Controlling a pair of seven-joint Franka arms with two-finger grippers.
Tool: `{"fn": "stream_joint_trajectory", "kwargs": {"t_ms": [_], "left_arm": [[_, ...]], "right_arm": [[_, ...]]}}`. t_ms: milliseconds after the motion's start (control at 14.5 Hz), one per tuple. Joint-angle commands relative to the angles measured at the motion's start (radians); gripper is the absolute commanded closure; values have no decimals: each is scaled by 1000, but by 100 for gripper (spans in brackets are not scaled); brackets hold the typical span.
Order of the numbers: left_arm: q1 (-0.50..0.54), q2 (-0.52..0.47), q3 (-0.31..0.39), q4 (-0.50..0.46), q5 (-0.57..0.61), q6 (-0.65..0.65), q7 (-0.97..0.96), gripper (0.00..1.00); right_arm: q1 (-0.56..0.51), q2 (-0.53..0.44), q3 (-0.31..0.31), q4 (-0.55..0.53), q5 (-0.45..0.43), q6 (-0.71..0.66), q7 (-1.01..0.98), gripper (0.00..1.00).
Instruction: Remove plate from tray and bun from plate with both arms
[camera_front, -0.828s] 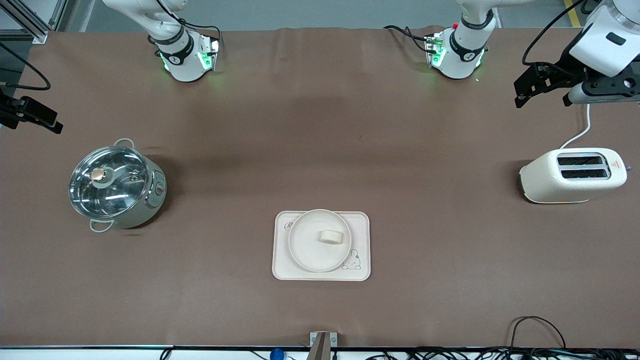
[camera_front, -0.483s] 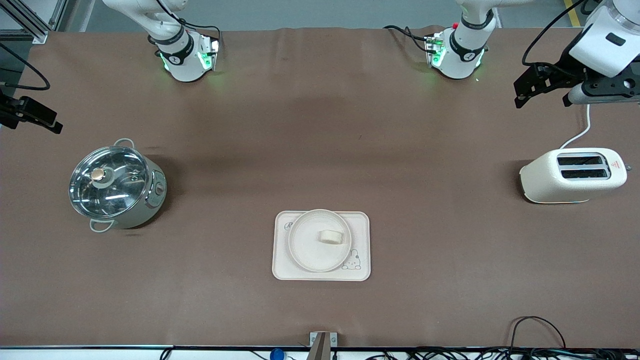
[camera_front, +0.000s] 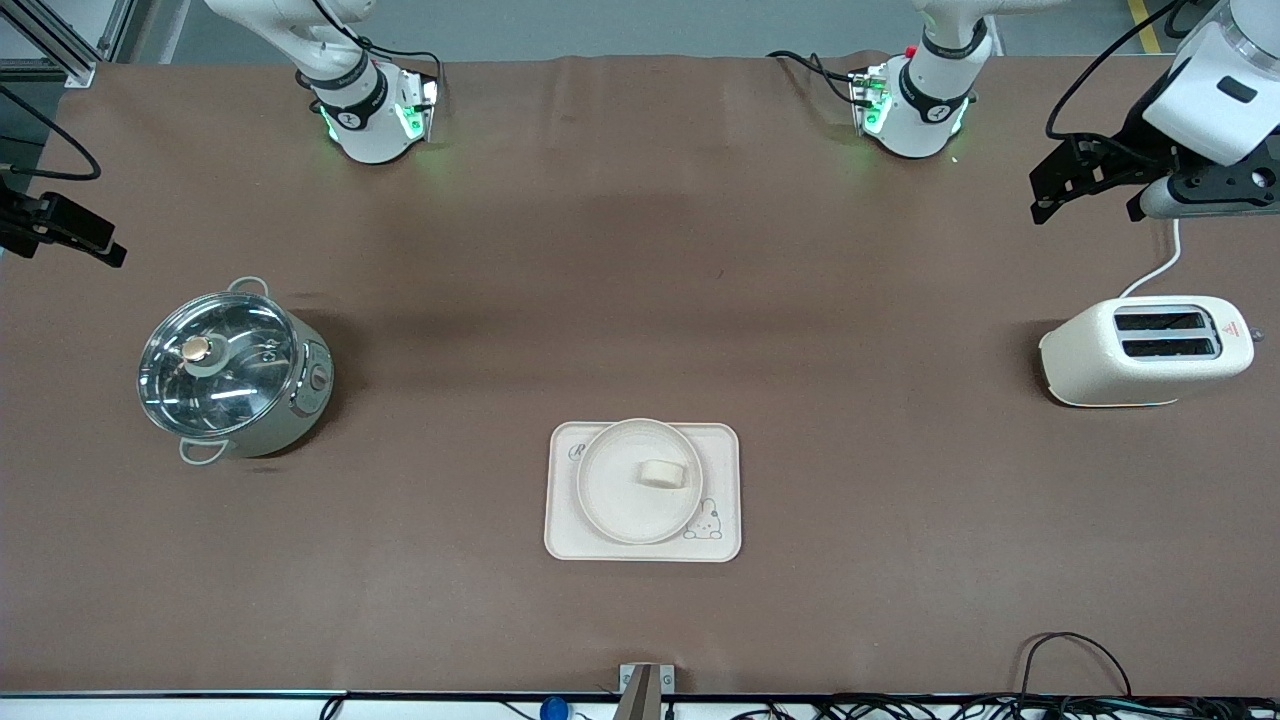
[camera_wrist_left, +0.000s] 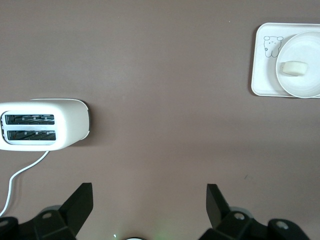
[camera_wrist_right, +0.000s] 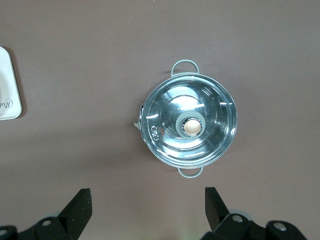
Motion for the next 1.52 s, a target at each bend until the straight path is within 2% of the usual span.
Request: {"fn": "stream_joint_trajectory", "kwargs": {"t_ms": [0, 207, 621, 759, 1034, 1103, 1172, 1448], "left_arm": [[6, 18, -1, 35, -7, -23, 13, 0], [4, 18, -1, 31, -9, -23, 12, 0], [1, 37, -1, 26, 2, -23, 10, 0], [1, 40, -1, 26, 4, -19, 9, 0], [1, 55, -1, 26, 5, -14, 0, 0], [1, 55, -1, 26, 5, -11, -2, 0], [1, 60, -1, 26, 5, -8, -3, 0], [6, 70, -1, 29, 8, 6, -7, 0]], "right_arm": [[-11, -24, 13, -31, 20, 13, 3, 0], [1, 2, 16, -36, 76, 53, 6, 0], [137, 224, 16, -28, 168, 280, 61, 0], [182, 288, 16, -28, 216, 360, 134, 0], [302, 428, 17, -28, 248, 553, 306, 0], [317, 459, 17, -27, 302, 587, 329, 0], [325, 504, 17, -25, 392, 624, 322, 0], [423, 664, 22, 1, 428, 784, 326, 0]]}}
